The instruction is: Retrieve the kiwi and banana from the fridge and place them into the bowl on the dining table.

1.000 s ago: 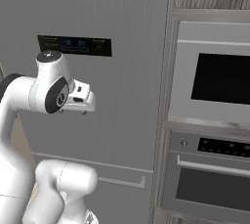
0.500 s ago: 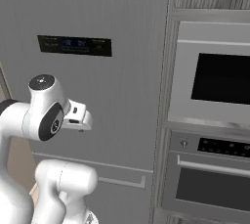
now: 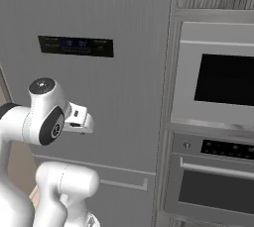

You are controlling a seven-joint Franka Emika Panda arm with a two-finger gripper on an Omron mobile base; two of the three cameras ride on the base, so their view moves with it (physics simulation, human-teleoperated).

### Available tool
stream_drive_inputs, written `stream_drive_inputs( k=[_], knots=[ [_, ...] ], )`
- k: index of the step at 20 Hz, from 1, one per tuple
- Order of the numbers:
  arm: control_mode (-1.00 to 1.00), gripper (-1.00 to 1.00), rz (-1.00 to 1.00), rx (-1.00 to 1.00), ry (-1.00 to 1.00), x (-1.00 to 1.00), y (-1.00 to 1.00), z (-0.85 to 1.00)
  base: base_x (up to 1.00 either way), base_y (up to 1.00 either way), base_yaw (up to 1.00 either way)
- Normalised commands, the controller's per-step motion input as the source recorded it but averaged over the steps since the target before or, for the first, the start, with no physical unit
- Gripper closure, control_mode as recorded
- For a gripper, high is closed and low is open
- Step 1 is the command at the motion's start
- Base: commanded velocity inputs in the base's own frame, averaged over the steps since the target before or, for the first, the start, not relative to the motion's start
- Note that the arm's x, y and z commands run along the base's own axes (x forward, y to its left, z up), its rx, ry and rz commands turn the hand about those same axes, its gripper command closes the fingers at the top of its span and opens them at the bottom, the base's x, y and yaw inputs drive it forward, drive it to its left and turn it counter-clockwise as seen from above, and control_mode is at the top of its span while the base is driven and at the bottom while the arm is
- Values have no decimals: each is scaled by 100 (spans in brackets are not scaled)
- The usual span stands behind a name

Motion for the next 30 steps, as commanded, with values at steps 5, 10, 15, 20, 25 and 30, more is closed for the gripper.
stream_drive_inputs(
  k=[5, 10, 15, 20, 25, 30],
  knots=[
    [-100, -100, 0, 0, 0, -2, 0, 0, 0, 0, 0],
    [100, -100, 0, 0, -1, -2, 0, 0, -23, 0, 0],
    [100, -100, 0, 0, 0, 0, 0, 0, -46, 7, 0],
    [100, -100, 0, 0, 0, 0, 0, 0, -47, 15, 0],
    [100, -100, 0, 0, 0, 0, 0, 0, -42, 26, 0],
    [100, -100, 0, 0, 0, 0, 0, 0, -41, 43, 0]
  ],
)
